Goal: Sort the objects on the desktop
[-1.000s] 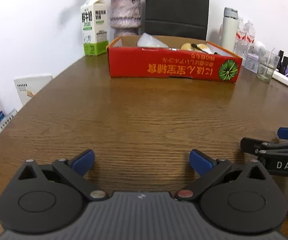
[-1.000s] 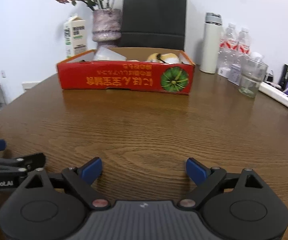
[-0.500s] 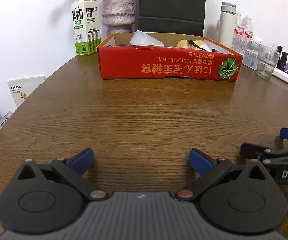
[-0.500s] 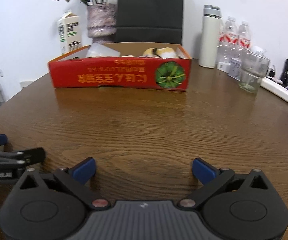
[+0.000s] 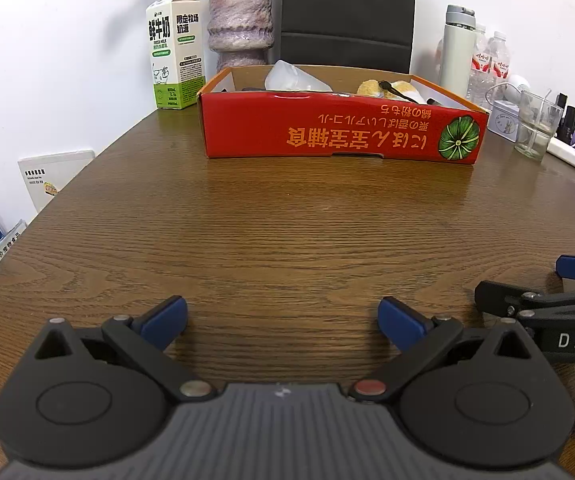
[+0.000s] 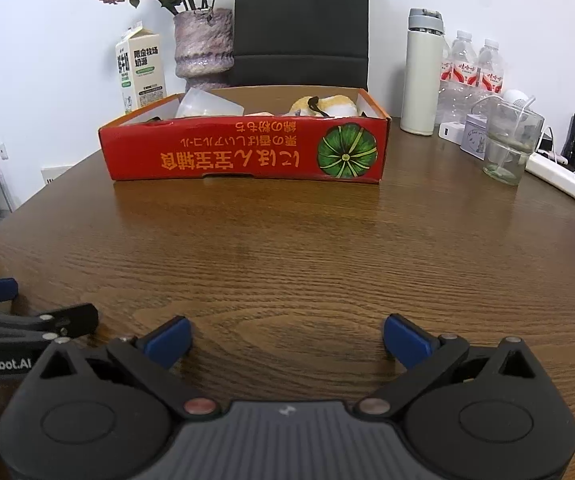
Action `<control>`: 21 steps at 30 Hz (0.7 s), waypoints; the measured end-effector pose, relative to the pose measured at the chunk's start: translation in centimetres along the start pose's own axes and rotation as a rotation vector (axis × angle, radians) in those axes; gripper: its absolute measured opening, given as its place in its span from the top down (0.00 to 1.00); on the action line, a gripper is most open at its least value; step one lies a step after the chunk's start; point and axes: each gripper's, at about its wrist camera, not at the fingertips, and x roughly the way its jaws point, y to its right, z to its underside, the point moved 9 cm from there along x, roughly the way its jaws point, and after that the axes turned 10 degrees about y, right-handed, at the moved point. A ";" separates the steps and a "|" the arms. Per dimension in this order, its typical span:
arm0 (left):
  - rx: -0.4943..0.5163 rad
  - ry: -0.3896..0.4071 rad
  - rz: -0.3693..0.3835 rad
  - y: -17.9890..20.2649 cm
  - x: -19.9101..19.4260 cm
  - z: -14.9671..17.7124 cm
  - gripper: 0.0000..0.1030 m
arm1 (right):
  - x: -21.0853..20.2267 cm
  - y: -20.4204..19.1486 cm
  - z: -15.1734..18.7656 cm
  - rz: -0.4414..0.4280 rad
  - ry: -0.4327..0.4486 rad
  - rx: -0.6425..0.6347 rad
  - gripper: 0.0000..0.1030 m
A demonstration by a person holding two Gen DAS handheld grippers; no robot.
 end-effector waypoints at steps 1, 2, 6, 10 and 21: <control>0.000 0.000 0.000 0.0 0.0 0.0 0.00 | 0.0 0.0 0.0 -0.001 0.001 0.002 0.00; 0.000 0.000 0.000 0.0 0.0 0.0 0.00 | 0.0 0.0 0.0 -0.001 0.001 0.003 0.00; 0.000 0.000 0.000 0.0 0.0 0.0 0.00 | 0.1 -0.2 0.1 0.011 -0.005 -0.014 0.00; 0.000 0.000 0.000 -0.1 0.0 0.0 0.00 | 0.1 -0.2 0.1 0.012 -0.005 -0.013 0.00; 0.000 0.000 0.000 0.0 0.0 -0.1 0.00 | 0.2 -0.1 0.0 0.023 -0.006 -0.016 0.00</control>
